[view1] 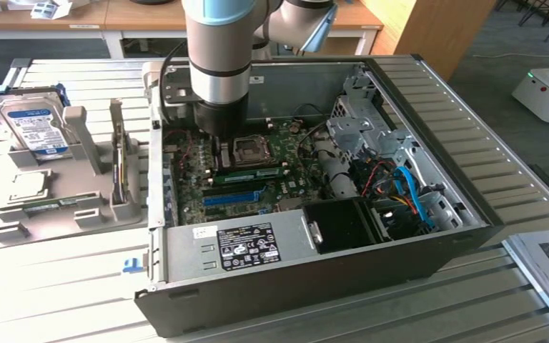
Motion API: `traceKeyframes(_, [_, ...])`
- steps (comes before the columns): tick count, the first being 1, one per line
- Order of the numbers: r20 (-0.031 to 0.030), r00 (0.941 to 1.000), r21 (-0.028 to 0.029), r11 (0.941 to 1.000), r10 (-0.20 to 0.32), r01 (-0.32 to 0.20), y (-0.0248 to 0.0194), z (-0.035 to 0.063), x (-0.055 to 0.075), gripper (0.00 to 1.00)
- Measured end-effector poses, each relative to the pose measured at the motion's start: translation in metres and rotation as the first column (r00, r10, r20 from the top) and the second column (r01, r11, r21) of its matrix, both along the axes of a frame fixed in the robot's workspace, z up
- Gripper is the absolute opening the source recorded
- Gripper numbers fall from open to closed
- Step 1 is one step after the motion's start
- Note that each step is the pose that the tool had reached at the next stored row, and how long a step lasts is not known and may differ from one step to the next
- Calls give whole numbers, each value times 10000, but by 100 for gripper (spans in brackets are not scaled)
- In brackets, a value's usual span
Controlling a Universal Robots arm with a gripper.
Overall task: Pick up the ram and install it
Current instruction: 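Press down the ram until it locks into place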
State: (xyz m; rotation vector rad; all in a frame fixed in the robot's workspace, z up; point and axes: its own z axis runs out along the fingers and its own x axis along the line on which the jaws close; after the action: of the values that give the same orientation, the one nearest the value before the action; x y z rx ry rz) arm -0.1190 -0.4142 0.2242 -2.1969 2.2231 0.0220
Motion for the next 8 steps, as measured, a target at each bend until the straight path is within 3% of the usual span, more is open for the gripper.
traceKeyframes(8, [-1, 10000, 0, 10000, 0, 0, -1, -13, -1, 10])
